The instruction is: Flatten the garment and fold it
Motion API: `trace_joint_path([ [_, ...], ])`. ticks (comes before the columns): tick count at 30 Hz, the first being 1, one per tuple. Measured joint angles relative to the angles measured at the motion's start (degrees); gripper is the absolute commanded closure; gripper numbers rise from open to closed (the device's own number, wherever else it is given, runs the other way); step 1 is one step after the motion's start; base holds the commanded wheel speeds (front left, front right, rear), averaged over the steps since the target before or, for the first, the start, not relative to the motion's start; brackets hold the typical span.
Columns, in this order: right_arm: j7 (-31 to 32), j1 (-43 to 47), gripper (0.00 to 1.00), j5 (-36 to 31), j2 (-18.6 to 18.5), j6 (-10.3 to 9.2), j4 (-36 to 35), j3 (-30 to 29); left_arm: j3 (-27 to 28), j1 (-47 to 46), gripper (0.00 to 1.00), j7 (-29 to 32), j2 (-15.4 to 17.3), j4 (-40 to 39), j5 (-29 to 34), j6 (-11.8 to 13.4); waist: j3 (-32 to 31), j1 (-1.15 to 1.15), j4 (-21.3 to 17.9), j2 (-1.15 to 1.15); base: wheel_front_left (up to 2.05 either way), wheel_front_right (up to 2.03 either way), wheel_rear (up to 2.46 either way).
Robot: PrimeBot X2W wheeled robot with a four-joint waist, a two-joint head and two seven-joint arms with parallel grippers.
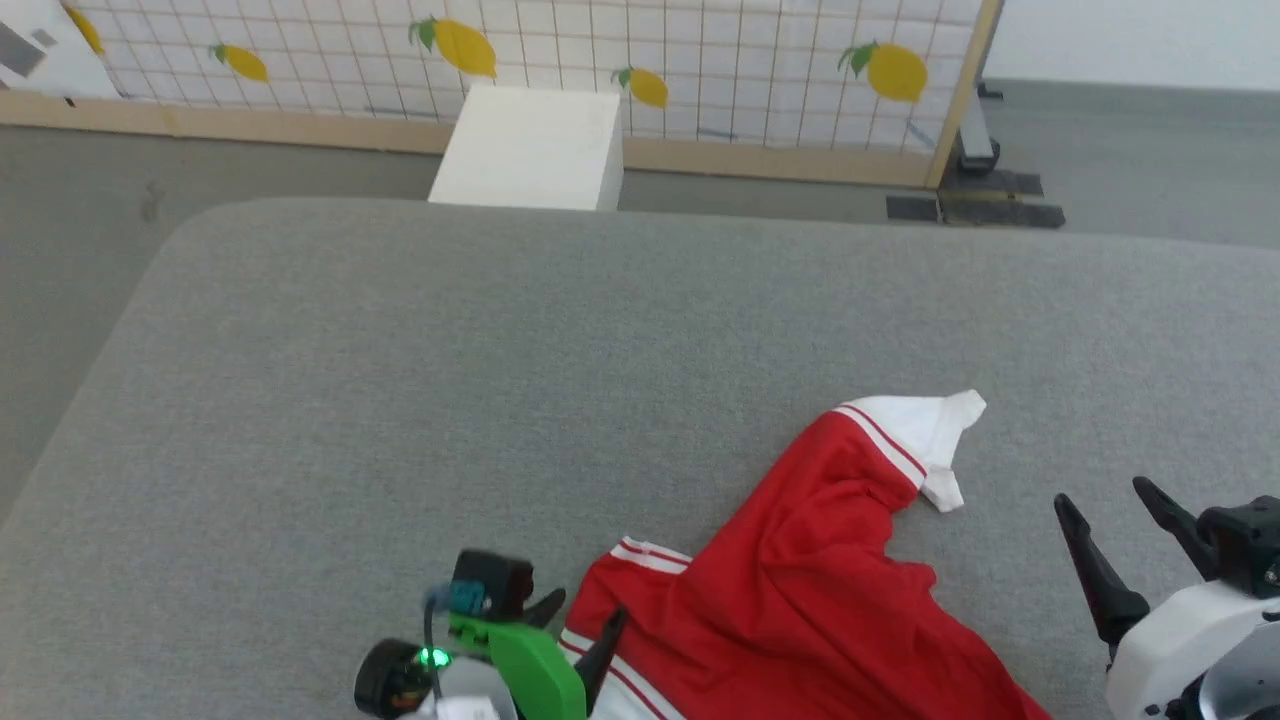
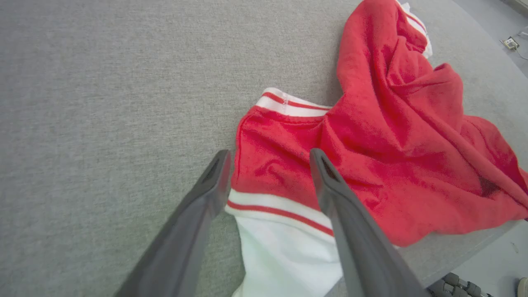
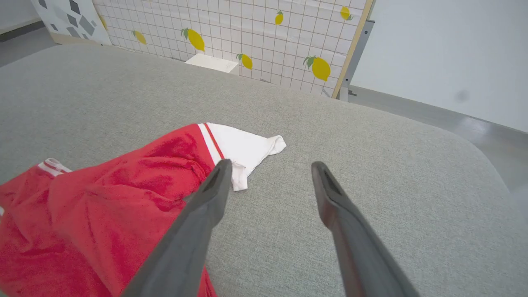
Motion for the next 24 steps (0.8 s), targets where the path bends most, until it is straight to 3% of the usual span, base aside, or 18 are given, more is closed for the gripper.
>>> trace_joint_path([
  [8,-4.9,-1.7,0.0,-3.3,2.7,0.0,2.4,0.4,-2.9,-5.9,0.0,13.4,4.1,4.2,-1.3,0.0,4.0,0.0,-2.4,0.0,0.0,0.0,0.0],
  [9,-5.2,-1.7,0.0,-3.4,2.7,0.0,2.6,0.5,-3.3,-6.4,0.31,14.1,4.5,4.3,-1.4,-0.1,4.4,0.0,-2.7,0.0,0.0,0.0,0.0],
  [10,-5.5,-1.8,0.0,-3.7,2.8,0.0,2.8,0.4,-3.7,-7.0,1.0,14.6,5.1,4.2,-1.5,-0.1,4.9,0.0,-3.1,0.0,0.0,0.0,0.0],
  [16,-6.4,-2.3,0.0,-4.8,3.8,0.0,4.4,0.6,-3.2,-10.5,1.0,10.3,7.9,3.8,-1.8,-0.4,6.7,0.0,-4.7,0.0,0.0,0.0,0.0],
  [24,-5.2,-2.5,0.0,-5.5,4.8,0.0,7.0,2.0,2.7,-20.4,1.0,-2.5,10.5,4.2,2.8,5.2,6.6,0.0,-5.8,0.0,0.0,0.0,0.0],
])
